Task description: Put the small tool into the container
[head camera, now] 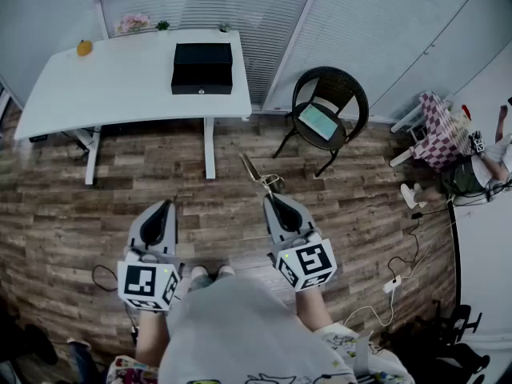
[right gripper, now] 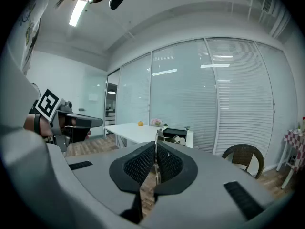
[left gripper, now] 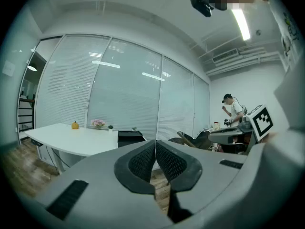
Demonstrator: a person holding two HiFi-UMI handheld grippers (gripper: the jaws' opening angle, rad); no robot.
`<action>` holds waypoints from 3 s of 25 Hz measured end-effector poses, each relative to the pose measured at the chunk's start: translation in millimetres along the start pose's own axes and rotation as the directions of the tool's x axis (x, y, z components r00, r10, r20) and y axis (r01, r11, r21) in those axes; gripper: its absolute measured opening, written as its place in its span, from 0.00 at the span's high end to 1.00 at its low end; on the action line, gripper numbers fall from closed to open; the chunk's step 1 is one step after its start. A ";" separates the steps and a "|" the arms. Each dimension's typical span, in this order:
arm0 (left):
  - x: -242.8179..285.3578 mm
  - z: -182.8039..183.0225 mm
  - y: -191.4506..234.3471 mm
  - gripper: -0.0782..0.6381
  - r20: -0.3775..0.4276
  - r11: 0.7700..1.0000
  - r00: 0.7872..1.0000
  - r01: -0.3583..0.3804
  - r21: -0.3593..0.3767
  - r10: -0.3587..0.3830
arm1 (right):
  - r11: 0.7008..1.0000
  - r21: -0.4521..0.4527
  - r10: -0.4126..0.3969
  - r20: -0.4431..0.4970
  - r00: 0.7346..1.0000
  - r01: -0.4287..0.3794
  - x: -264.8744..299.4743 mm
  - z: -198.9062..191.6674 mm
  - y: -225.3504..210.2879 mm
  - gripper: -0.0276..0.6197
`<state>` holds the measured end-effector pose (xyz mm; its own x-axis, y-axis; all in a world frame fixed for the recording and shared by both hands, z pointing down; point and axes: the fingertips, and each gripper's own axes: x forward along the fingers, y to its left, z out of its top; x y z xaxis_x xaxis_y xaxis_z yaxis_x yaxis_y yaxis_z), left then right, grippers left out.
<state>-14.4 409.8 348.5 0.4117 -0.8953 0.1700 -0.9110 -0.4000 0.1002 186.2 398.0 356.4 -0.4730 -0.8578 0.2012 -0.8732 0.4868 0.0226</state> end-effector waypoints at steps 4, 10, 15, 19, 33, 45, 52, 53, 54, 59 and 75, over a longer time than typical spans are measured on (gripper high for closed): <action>8.0 0.6 -3.2 0.88 0.007 1.000 1.000 0.004 0.014 -0.004 | 1.000 0.007 -0.001 0.004 1.000 0.001 0.8 -5.1 -7.7 0.95; 8.7 1.4 -13.8 0.88 0.007 1.000 1.000 -0.006 0.015 0.006 | 0.999 0.039 -0.003 0.019 1.000 0.002 -7.2 -6.6 -18.2 0.95; 10.6 -1.1 -28.1 0.88 0.004 1.000 1.000 -0.012 0.024 0.011 | 0.999 0.045 0.005 0.025 1.000 -0.006 -16.6 -10.9 -27.9 0.95; 7.1 -5.4 -40.2 0.88 -0.002 0.999 1.000 -0.012 0.030 0.012 | 0.999 0.053 0.010 0.027 1.000 -0.012 -24.7 -16.5 -31.9 0.95; 42.9 -12.2 -18.0 0.88 -0.014 0.999 1.000 -0.022 0.030 0.023 | 0.998 0.065 0.024 0.005 1.000 -0.024 15.1 -22.4 -45.4 0.95; 128.7 23.1 87.8 0.88 0.011 0.999 1.000 -0.010 0.031 0.009 | 0.999 0.047 0.004 0.006 1.000 -0.004 149.8 16.0 -53.5 0.95; 152.6 24.0 141.9 0.88 -0.002 1.000 1.000 0.002 0.026 -0.002 | 0.999 0.046 -0.006 -0.014 1.000 0.006 205.4 22.4 -39.9 0.95; 154.3 24.1 147.8 0.88 -0.002 1.000 1.000 0.002 0.024 -0.002 | 0.999 0.045 -0.006 -0.014 1.000 0.007 210.8 22.8 -38.1 0.95; 156.1 24.1 153.5 0.88 0.000 1.000 1.000 0.001 0.022 -0.001 | 0.999 0.044 -0.007 -0.016 1.000 0.008 216.0 23.2 -36.6 0.95; 162.3 21.5 174.6 0.88 -0.007 1.000 1.000 0.001 0.014 -0.001 | 1.000 0.029 -0.010 -0.029 1.000 0.010 234.8 27.7 -29.3 0.95; 207.8 4.4 191.0 0.88 -0.074 1.000 0.997 0.022 -0.012 -0.023 | 0.996 0.051 -0.066 -0.035 0.997 0.068 271.1 26.4 -65.7 0.95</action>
<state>-102.9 146.6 398.7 0.4327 -0.8691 0.2398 -0.9015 -0.4171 0.1152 112.2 129.1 383.6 -0.4099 -0.8818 0.2333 -0.9081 0.4186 -0.0135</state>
